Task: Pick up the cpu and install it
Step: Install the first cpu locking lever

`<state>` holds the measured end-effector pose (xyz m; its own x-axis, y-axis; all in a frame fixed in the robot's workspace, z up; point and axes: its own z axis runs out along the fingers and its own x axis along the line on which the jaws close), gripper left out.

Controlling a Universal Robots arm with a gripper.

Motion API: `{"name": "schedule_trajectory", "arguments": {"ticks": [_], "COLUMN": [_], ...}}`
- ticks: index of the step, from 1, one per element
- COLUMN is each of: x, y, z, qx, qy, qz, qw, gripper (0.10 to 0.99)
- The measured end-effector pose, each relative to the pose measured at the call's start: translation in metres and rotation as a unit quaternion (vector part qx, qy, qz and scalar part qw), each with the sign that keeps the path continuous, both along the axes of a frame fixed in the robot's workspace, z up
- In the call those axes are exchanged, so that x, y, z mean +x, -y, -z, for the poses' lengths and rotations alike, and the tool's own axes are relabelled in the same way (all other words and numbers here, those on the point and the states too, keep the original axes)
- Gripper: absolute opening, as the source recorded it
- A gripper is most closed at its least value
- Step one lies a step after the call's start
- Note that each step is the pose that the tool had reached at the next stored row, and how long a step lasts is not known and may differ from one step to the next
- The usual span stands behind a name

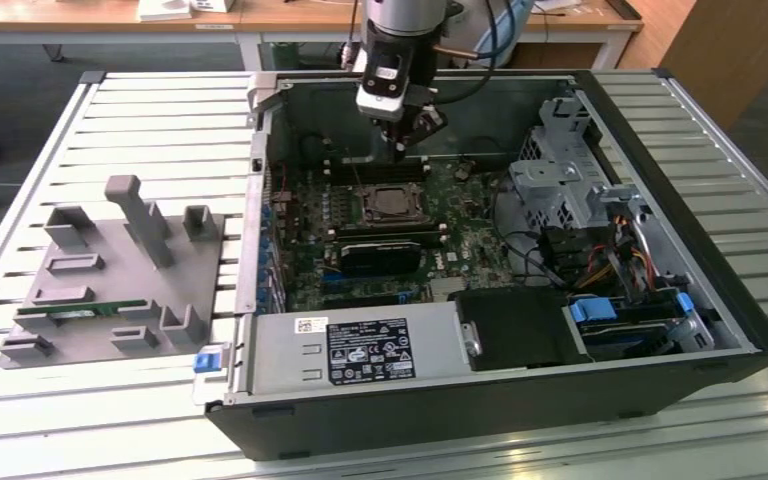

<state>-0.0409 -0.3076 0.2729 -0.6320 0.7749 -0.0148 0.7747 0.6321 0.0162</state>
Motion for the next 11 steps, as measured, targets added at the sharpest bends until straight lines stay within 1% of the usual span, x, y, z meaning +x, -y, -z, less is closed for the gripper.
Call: {"name": "schedule_trajectory", "arguments": {"ticks": [3, 6, 9, 11], "x": [0.0, 0.0, 0.0, 0.0], "y": [0.0, 0.0, 0.0, 0.0], "z": [0.0, 0.0, 0.0001, 0.0001], "qx": [0.0, 0.0, 0.0, 0.0], "qy": [0.0, 0.0, 0.0, 0.0], "qz": [-0.027, -0.055, -0.082, -0.1], "qw": [0.9996, 0.9985, 0.9967, 0.995], "gripper": [0.106, 0.106, 0.106, 0.106]}}
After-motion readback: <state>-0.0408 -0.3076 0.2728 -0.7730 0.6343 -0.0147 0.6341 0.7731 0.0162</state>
